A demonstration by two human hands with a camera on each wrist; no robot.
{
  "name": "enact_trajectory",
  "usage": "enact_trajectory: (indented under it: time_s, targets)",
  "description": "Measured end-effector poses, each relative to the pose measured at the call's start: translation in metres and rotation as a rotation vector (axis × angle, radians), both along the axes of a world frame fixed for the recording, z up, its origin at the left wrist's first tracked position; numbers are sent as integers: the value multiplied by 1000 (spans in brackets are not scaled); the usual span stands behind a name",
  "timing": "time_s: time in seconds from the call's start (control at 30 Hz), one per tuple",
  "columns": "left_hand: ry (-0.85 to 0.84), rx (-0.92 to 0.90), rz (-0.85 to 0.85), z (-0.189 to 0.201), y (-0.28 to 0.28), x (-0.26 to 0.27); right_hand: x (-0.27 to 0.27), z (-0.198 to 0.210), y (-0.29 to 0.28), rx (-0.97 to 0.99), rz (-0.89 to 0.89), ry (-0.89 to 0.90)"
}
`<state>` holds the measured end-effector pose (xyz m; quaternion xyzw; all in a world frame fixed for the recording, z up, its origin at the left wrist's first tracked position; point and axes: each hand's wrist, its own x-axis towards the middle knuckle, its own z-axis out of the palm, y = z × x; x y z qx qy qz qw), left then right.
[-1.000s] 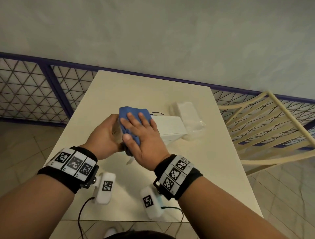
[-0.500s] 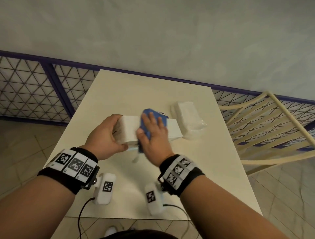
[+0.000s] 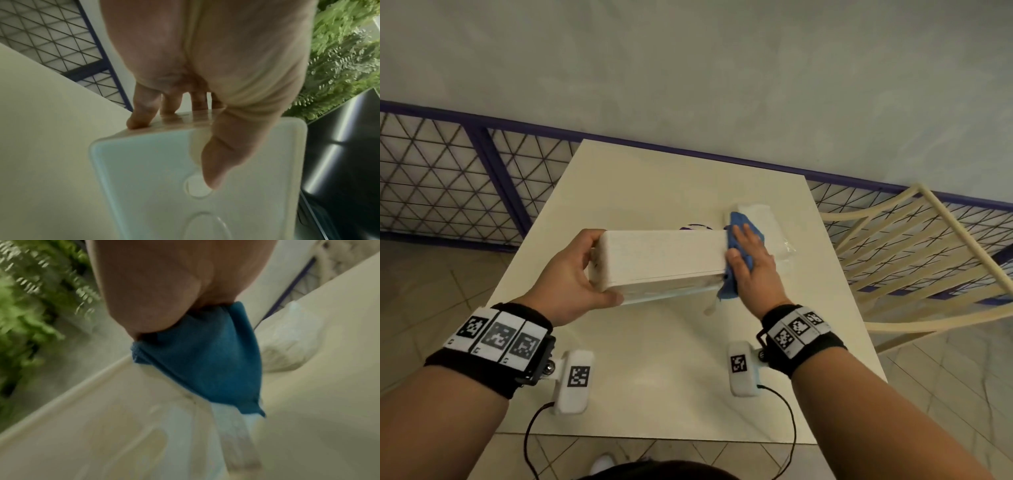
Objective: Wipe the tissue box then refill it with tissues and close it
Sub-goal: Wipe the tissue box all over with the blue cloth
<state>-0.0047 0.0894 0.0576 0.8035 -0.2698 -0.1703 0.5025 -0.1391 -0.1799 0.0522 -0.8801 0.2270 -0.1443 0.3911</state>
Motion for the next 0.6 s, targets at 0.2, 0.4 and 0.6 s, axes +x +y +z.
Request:
enact_trajectory:
  time_s: [0.2, 0.4, 0.6]
  targets:
    - [159, -154, -55, 9, 11, 13, -15, 27, -13, 670, 128, -171]
    - [283, -204, -140, 12, 18, 17, -11, 41, -24, 318, 248, -160]
    - [-336, 313, 28, 26, -4, 1, -5, 40, -3, 102, 285, -205]
